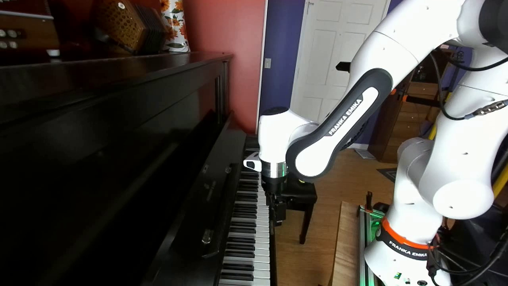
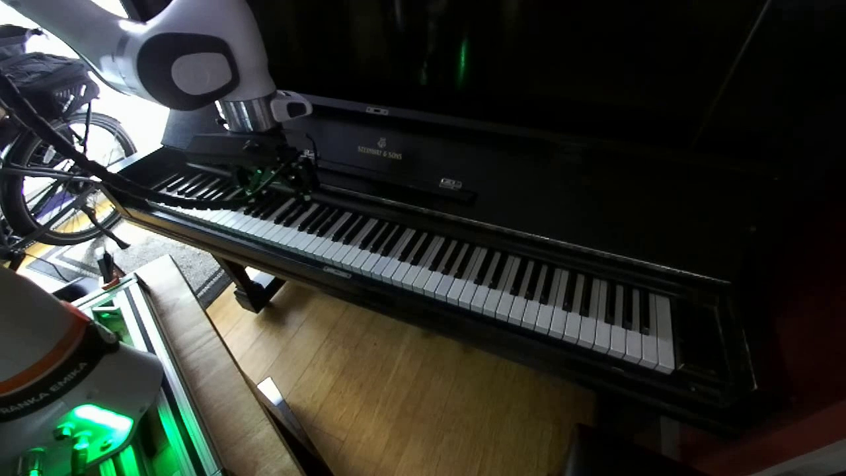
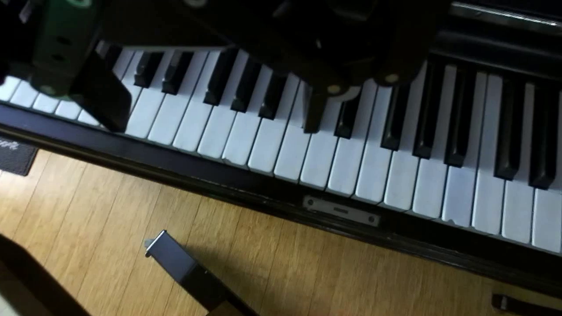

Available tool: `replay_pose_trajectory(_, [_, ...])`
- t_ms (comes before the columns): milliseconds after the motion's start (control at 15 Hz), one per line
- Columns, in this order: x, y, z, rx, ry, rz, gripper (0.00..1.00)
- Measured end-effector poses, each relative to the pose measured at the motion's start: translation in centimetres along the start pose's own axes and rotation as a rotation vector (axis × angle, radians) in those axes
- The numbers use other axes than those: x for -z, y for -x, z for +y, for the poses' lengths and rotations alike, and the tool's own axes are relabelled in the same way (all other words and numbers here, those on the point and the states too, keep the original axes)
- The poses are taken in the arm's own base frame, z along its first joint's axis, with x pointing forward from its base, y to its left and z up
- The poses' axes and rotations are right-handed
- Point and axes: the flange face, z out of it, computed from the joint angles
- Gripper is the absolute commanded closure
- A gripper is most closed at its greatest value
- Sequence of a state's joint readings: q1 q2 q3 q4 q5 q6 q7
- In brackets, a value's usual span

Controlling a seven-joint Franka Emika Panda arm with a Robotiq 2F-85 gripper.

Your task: Press one white key on the piano

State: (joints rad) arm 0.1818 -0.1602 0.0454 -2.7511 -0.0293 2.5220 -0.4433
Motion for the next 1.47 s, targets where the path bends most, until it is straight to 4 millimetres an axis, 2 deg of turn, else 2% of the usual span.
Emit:
replay_pose_trajectory(333, [-2.3,0.5,3.4,-0.061,0.057,0.051,0.65])
replay_pose_trajectory(533, [-4.3,0.9,4.2,-0.077,0.057,0.058,0.89])
replay_pose_trajectory(667, [-5.4,1.1,4.6,-0.078,0.06,0.057,0.99])
replay_pose_trajectory(1067, [-8.1,1.2,5.0,-0.078,0.053,0.064,1.0])
replay_pose_trajectory(1467, [-9.6,0.7,5.7,-0.078,0.053,0.064,1.0])
